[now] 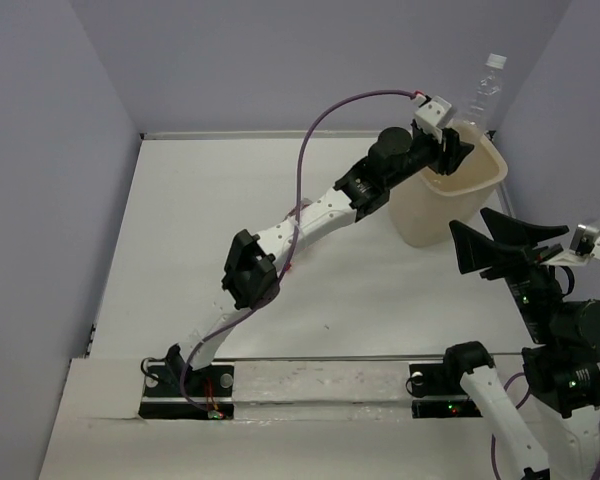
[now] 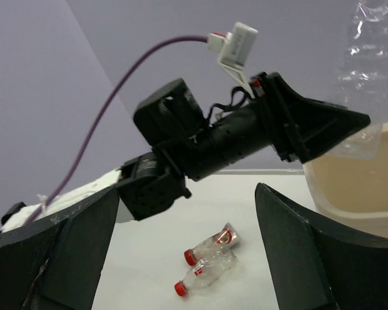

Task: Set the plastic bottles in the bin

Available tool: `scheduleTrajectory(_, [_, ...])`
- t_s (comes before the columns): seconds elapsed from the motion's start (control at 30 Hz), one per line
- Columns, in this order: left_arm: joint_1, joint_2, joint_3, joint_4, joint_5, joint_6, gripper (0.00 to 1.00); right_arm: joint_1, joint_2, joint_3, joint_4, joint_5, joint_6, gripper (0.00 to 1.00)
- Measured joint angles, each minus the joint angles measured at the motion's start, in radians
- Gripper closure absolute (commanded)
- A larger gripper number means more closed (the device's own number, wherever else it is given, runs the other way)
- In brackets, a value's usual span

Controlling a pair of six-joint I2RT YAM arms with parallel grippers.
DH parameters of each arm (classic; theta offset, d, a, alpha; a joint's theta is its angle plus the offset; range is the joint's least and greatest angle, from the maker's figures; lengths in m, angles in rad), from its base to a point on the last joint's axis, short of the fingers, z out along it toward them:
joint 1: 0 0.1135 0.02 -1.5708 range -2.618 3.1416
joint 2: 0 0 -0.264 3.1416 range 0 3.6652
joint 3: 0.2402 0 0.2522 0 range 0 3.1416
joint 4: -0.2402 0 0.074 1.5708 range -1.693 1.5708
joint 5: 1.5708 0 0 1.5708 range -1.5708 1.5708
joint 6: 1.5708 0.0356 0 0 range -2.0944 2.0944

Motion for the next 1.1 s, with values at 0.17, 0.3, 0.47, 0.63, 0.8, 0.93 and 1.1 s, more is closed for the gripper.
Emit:
scheduleTrajectory(0.17, [0.005, 0.138, 0.080, 0.015, -0.006, -0.007, 0.57, 0.000, -0.023, 0.000, -0.011, -0.001, -0.008, 0.09])
scheduleTrajectory(0.3, [0.010, 0.175, 0.079, 0.013, -0.009, -0.011, 0.36, 0.000, -0.023, 0.000, -0.020, -0.002, -0.012, 0.09])
scheduleTrajectory(0.47, [0.016, 0.171, 0.042, 0.043, -0.013, -0.010, 0.10, 0.000, -0.022, -0.004, -0.023, 0.000, -0.015, 0.09])
scheduleTrajectory(0.63, [0.017, 0.122, -0.034, 0.067, -0.014, 0.000, 0.01, 0.000, -0.019, -0.021, -0.028, 0.005, -0.015, 0.09])
scheduleTrajectory(0.8, [0.025, 0.055, -0.070, 0.068, -0.012, 0.008, 0.01, 0.000, -0.002, -0.042, -0.035, 0.007, -0.014, 0.10])
scheduleTrajectory(0.93, [0.044, -0.050, -0.131, 0.068, -0.004, 0.007, 0.01, 0.000, 0.006, -0.055, -0.036, 0.007, -0.014, 0.10])
scheduleTrajectory(1.1, [0.117, -0.328, -0.371, 0.065, -0.017, -0.022, 0.01, 0.000, 0.085, -0.110, -0.009, -0.031, 0.021, 0.11])
